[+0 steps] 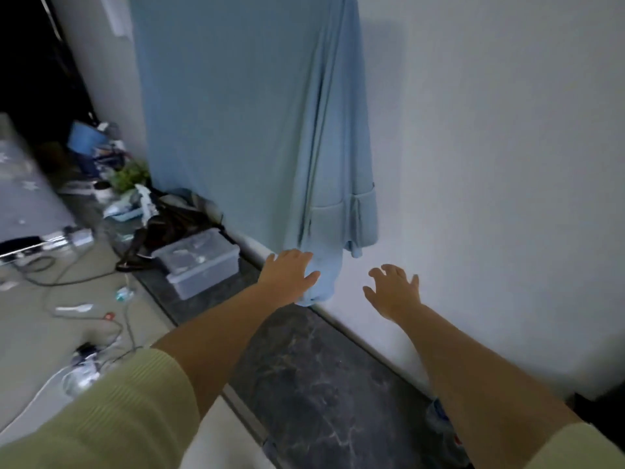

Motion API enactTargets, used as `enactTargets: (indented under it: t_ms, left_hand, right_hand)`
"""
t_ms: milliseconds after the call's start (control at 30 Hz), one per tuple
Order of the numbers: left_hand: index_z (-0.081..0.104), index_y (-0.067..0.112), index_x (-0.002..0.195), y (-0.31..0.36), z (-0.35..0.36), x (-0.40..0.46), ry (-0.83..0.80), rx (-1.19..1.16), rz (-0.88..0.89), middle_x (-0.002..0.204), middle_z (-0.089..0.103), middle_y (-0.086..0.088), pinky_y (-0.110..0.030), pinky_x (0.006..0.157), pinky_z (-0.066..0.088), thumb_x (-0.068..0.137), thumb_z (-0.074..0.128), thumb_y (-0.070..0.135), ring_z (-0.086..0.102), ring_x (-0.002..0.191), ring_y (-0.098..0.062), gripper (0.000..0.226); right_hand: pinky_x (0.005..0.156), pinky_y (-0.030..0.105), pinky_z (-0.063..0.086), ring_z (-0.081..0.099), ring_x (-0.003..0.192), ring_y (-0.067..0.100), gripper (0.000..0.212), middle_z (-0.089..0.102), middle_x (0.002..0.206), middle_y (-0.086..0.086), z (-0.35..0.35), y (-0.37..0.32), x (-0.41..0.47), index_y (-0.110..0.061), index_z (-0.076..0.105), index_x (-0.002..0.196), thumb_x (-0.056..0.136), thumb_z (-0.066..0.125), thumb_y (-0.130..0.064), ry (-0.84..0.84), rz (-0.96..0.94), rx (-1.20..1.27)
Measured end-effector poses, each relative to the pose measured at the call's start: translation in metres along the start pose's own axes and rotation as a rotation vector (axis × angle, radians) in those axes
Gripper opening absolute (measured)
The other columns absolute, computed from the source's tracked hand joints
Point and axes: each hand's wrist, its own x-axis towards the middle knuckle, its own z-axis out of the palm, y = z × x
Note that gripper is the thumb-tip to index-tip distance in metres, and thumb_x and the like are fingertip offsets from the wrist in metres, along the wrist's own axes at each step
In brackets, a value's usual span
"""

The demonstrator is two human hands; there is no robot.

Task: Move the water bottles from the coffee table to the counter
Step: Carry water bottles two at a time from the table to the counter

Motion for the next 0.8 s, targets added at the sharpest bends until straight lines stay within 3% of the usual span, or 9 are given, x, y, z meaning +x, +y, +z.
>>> enactTargets:
  t_ms: [467, 633, 800]
  left_hand:
    - [0.044, 0.021, 0.138, -0.265, -0.081, -0.272, 0.165, 0.036, -0.842, 0.138, 0.051, -0.009, -0.043, 0.103, 0.036, 0.095, 0.043, 0.049, 0.046, 0.126, -0.028, 0.052]
    - [0.042, 0.02, 0.139, -0.333, -0.099, -0.357, 0.143, 0.07, -1.007, 0.138, 0.049, -0.01, -0.043, 0.101, 0.035, 0.096, 0.042, 0.05, 0.046, 0.126, -0.03, 0.053]
    - [0.041, 0.021, 0.14, -0.393, -0.119, -0.431, 0.166, 0.06, -1.167, 0.139, 0.048, -0.01, -0.043, 0.102, 0.035, 0.096, 0.042, 0.05, 0.044, 0.127, -0.029, 0.053]
  right_hand:
    - [0.115, 0.053, 0.021, 0.031, 0.14, 0.026, 0.052, 0.034, 0.151, 0.007, 0.002, -0.353, -0.029, -0.02, 0.034, 0.146, 0.099, 0.04, -0.041, -0.069, -0.769, 0.046]
    - [0.107, 0.048, 0.035, 0.043, 0.129, 0.029, 0.041, 0.048, 0.138, 0.009, 0.01, -0.472, -0.061, -0.017, 0.046, 0.133, 0.097, 0.045, -0.035, -0.101, -0.933, 0.059]
    - [0.11, 0.046, 0.029, 0.037, 0.132, 0.027, 0.046, 0.043, 0.141, 0.006, 0.021, -0.586, -0.101, -0.019, 0.042, 0.138, 0.096, 0.046, -0.038, -0.126, -1.08, 0.072]
